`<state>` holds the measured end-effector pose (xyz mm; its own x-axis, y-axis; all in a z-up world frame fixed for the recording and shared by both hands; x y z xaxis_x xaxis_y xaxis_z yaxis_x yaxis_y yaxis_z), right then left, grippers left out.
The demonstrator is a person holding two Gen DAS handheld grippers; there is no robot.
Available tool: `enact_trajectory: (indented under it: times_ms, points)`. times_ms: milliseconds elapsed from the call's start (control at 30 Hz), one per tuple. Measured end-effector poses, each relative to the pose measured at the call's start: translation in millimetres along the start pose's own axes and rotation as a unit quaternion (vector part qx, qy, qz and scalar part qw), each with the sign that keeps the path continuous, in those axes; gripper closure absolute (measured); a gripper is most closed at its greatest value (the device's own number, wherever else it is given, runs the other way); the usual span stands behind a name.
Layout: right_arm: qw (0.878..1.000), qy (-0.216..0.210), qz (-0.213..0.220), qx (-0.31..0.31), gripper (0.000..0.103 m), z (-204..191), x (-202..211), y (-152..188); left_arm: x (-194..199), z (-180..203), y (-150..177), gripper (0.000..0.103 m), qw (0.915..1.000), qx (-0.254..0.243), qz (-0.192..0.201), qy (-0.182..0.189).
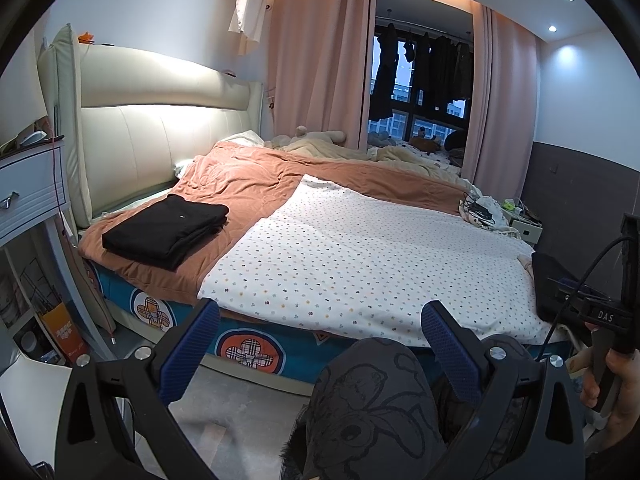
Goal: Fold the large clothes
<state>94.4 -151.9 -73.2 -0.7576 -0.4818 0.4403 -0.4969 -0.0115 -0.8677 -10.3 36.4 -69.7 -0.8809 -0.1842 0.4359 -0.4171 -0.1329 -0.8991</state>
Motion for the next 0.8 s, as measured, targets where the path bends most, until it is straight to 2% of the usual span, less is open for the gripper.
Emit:
enact_trajectory:
  times_ms: [800]
  points:
    - [1.0, 0.0, 0.001, 0.003, 0.0, -4.3, 0.1, 0.2, 0.3, -7.9, -0.1, 0.0, 1.0, 0.004, -0.001, -0.003]
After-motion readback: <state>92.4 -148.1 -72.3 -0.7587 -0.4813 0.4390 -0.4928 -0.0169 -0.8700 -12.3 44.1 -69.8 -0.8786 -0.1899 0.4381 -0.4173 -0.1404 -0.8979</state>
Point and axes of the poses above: each gripper's, at about its wrist camera, not at the fingertips, and x roughly against the way its jaws point, z to its right, y to its underside, the point moved 4 cm from there along -x, roughly the way its jaws point, and after that the axes turned 14 degrees about -y, right-handed, at the moved point
